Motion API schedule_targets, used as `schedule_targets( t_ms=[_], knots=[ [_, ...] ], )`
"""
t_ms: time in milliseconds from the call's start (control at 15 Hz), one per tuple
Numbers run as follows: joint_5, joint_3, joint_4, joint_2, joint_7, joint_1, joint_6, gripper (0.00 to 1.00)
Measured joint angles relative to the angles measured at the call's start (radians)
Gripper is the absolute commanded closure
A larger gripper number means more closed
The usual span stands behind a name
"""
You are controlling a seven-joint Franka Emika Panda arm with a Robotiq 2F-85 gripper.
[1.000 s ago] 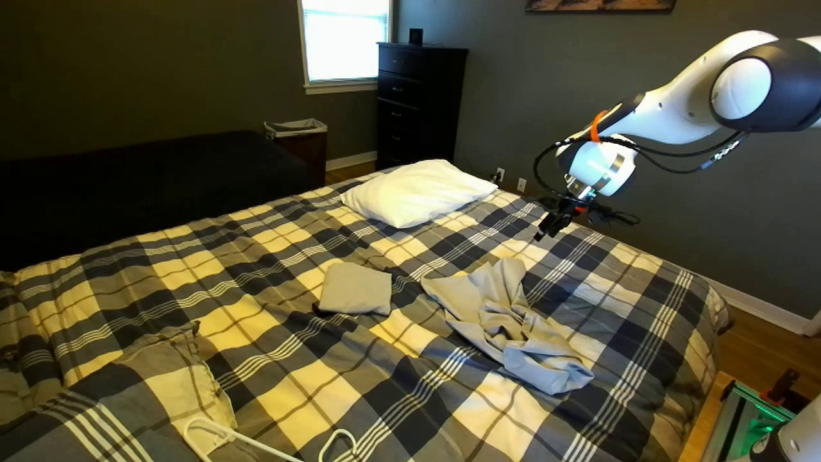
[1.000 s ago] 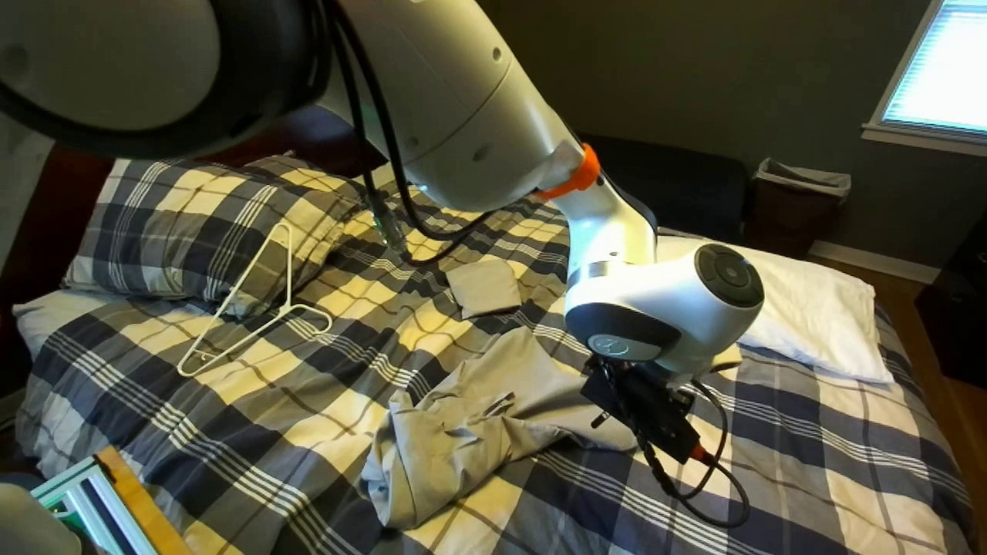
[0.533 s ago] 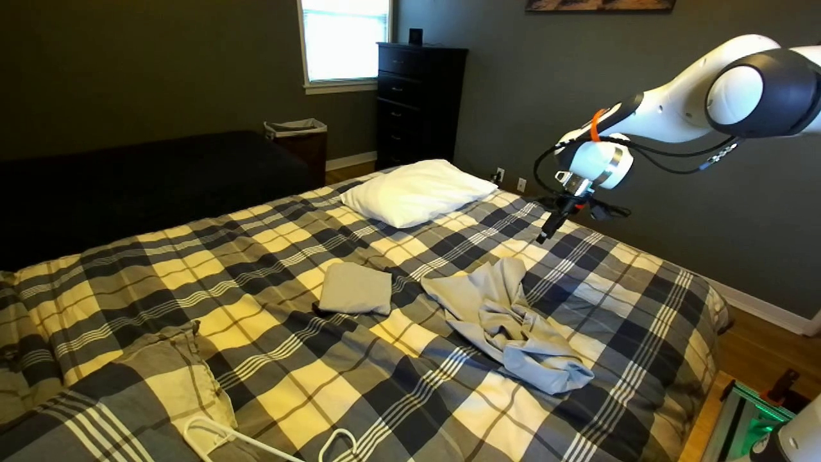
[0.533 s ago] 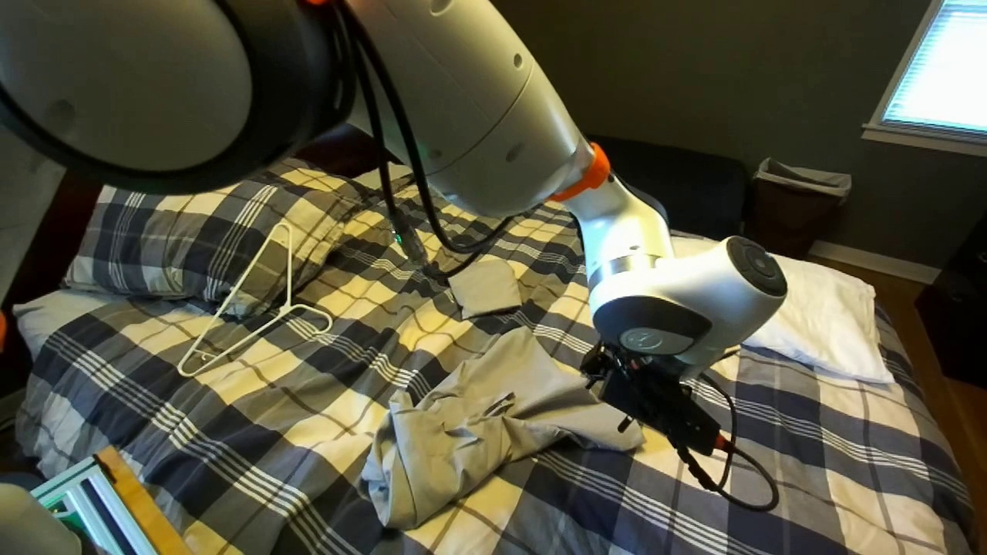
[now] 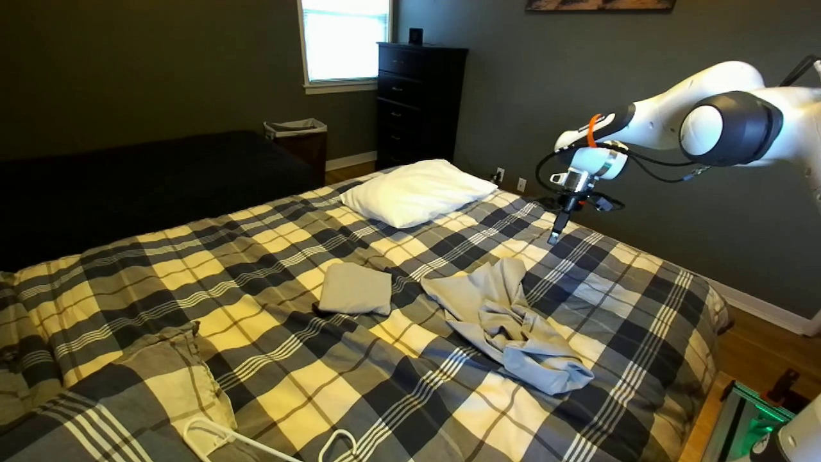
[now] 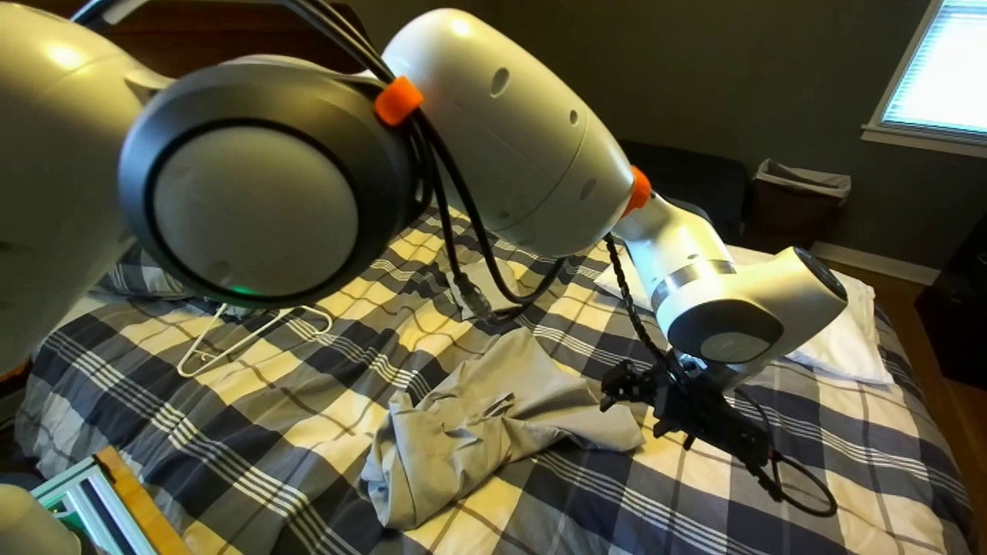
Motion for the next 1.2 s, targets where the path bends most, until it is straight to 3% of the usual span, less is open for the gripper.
schedule_targets(
  t_ms=[267, 600, 1200],
  knots=[
    [-0.002, 0.002, 0.024, 0.021, -0.008, 0.001, 0.025, 0.0],
    [-0.048, 0.043, 0.049, 0.075, -0.125, 0.012, 0.253, 0.0],
    [-0.035, 0.196, 0.289, 0.336, -0.197, -0.057, 0.275, 0.0]
  ],
)
